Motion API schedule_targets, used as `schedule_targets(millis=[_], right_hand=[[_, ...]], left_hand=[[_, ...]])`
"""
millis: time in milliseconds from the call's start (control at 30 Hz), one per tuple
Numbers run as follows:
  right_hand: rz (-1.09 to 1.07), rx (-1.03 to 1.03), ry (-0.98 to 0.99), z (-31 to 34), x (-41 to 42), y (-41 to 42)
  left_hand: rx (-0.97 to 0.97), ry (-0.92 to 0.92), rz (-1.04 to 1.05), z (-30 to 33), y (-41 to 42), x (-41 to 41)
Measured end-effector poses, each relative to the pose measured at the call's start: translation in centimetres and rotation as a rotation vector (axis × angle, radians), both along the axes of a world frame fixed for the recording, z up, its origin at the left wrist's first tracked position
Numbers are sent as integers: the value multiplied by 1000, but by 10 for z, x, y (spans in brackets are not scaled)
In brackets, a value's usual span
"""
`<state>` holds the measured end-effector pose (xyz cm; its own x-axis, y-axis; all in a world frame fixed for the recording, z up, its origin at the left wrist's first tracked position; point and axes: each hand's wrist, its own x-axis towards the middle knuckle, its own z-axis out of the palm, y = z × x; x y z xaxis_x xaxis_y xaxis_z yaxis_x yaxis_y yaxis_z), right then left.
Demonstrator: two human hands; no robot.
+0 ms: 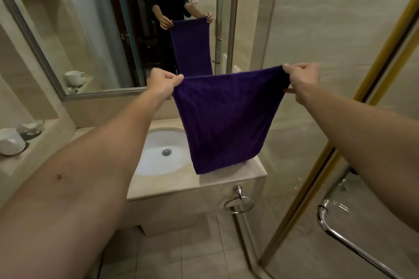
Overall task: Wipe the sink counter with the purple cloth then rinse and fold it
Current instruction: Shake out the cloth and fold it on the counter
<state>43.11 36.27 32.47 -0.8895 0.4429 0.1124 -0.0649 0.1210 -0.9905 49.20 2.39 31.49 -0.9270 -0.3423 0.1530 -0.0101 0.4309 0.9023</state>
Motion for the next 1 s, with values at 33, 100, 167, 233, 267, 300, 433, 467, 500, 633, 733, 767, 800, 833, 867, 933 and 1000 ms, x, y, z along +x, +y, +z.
schedule_targets(millis=[33, 100, 167, 233, 267, 300, 433, 467, 500, 633, 733, 767, 800, 833, 867, 933, 1000], right_hand=[[-11, 6, -12, -8, 5, 0], [-11, 16, -49, -24, 13, 0], [-1, 22, -83, -43, 17, 1], [7, 40, -117, -63, 20, 2], [11, 55, -138, -74, 20, 4], [12, 63, -159, -84, 21, 5], [20, 79, -257, -128, 17, 11], [30, 82, -277, -139, 16, 11], [31, 85, -291, -148, 14, 12], [20, 103, -366, -186, -4, 19], [35, 126, -416, -214, -21, 23], [39, 137, -429, -222, -27, 24], [41, 139, -442, -230, -34, 25], [39, 136, -450, -237, -41, 26], [41, 134, -460, -243, -50, 25], [51, 136, -475, -254, -72, 24], [71, 142, -480, -262, -91, 22]], left_hand=[[4, -29, -12, -11, 2, 5], [16, -79, -34, -33, 5, 14], [17, -127, -34, -56, 6, 21], [19, -177, -27, -84, 5, 24], [28, -200, -21, -98, 5, 25], [34, -224, -16, -111, 6, 27], [36, -309, -16, -157, 11, 29], [30, -326, -12, -167, 12, 28], [25, -340, -11, -174, 13, 26], [28, -393, -30, -205, 21, 13], [31, -440, -7, -227, 26, 2], [25, -451, -1, -233, 27, -2], [18, -461, 5, -239, 27, -6], [9, -467, 12, -244, 28, -11], [2, -474, 21, -249, 28, -19], [-12, -488, 46, -256, 30, -35], [-32, -494, 71, -262, 31, -51]])
